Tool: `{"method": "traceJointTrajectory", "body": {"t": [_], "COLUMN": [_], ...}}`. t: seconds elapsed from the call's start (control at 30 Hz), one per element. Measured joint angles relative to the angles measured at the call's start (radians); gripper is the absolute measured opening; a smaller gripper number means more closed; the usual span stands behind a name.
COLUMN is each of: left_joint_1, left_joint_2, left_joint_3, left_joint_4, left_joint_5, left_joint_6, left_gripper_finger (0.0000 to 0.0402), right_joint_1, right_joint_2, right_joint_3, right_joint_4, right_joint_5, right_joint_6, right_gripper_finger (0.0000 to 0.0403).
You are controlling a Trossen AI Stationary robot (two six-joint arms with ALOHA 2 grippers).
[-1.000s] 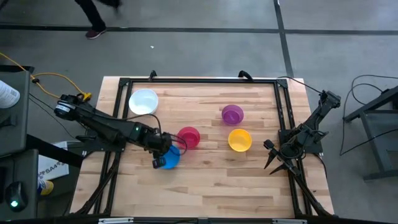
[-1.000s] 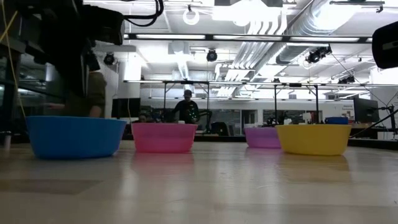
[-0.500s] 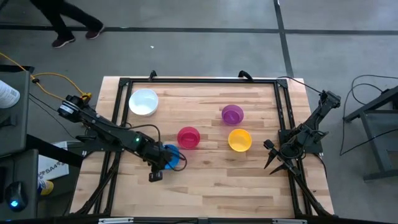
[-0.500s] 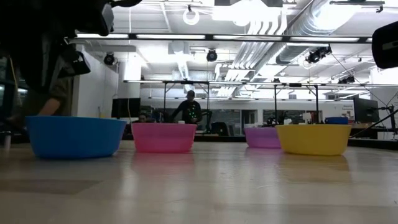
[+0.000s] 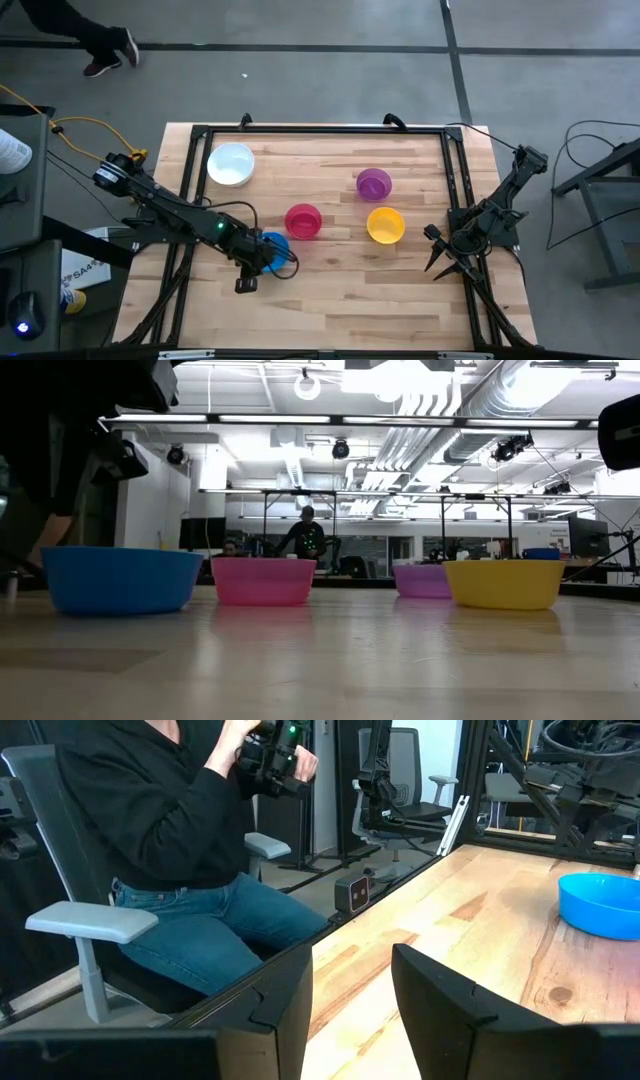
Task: Nest bowls inside each other
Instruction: Stack the blue bowl on top of the white bowl
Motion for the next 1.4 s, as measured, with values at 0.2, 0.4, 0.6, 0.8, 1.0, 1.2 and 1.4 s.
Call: {"method": "traceJointTrajectory", "body": {"t": [0.2,0.4,0.6,0.8,1.0,1.2,1.4], "left_joint_1": [-0.011,-0.013,-0.013,-0.013,-0.013,-0.013,-0.013], "left_joint_2": [0.030,0.062,0.072,0.076,0.104,0.112,0.112], "left_joint_3": [0.000,0.000,0.000,0.000,0.000,0.000,0.000], "left_joint_4": [-0.017,-0.024,-0.043,-0.066,-0.062,-0.064,-0.064], "left_joint_5": [-0.001,-0.004,-0.019,-0.048,-0.067,-0.069,-0.069], "left_joint_6": [0.045,0.070,0.102,0.103,0.146,0.151,0.148], "left_gripper_finger": [0.0110,0.0110,0.0110,0.0110,0.0110,0.0110,0.0096], "right_joint_1": [0.000,0.000,0.000,0.000,0.000,0.000,0.000], "right_joint_2": [0.000,0.000,0.000,0.000,0.000,0.000,0.000], "right_joint_3": [0.000,0.000,0.000,0.000,0.000,0.000,0.000], "right_joint_4": [0.000,0.000,0.000,0.000,0.000,-0.001,-0.001], "right_joint_5": [0.000,0.000,0.000,-0.001,0.000,0.000,0.000], "right_joint_6": [0.000,0.000,0.000,0.000,0.000,0.000,0.000], "right_gripper_finger": [0.0133,0.0133,0.0133,0.0133,0.0133,0.0133,0.0133]}}
